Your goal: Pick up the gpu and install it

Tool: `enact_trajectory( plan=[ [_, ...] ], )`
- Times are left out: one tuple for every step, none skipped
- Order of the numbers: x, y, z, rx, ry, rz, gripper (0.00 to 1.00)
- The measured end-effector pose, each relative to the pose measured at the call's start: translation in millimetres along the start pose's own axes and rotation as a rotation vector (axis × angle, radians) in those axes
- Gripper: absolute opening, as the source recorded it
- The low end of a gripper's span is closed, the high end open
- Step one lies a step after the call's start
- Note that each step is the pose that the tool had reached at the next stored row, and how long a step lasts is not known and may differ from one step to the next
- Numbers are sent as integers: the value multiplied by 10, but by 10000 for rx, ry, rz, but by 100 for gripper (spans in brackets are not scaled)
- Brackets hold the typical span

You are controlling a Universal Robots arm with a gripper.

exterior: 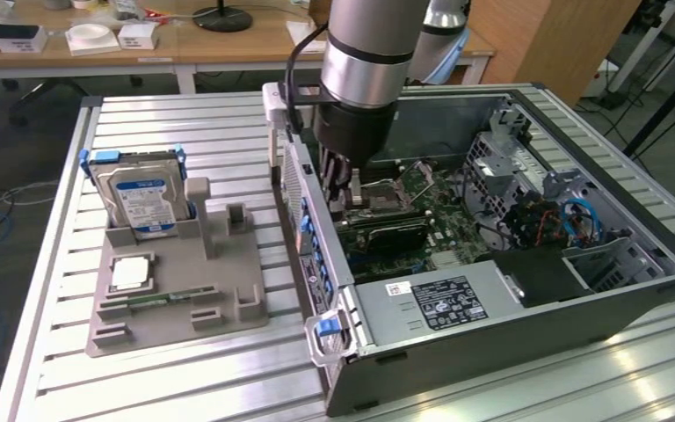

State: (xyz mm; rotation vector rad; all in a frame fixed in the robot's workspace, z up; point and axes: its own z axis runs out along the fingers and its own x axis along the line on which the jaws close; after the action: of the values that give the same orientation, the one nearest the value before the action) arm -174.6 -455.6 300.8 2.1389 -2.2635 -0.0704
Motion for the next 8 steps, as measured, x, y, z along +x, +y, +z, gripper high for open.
enact_trajectory(
  plan=[
    [0, 1, 7, 18, -2, 1, 11],
    [1, 1, 16, 41, 1, 3, 11],
    [1, 1, 28, 58, 4, 2, 11],
    [2, 0, 36, 71, 8, 2, 11],
    [2, 0, 43, 85, 11, 3, 11],
    [2, 0, 49, 97, 11, 3, 11],
    [2, -1, 54, 105, 4, 1, 11],
    [2, -1, 59, 112, -3, 1, 11]
  ],
)
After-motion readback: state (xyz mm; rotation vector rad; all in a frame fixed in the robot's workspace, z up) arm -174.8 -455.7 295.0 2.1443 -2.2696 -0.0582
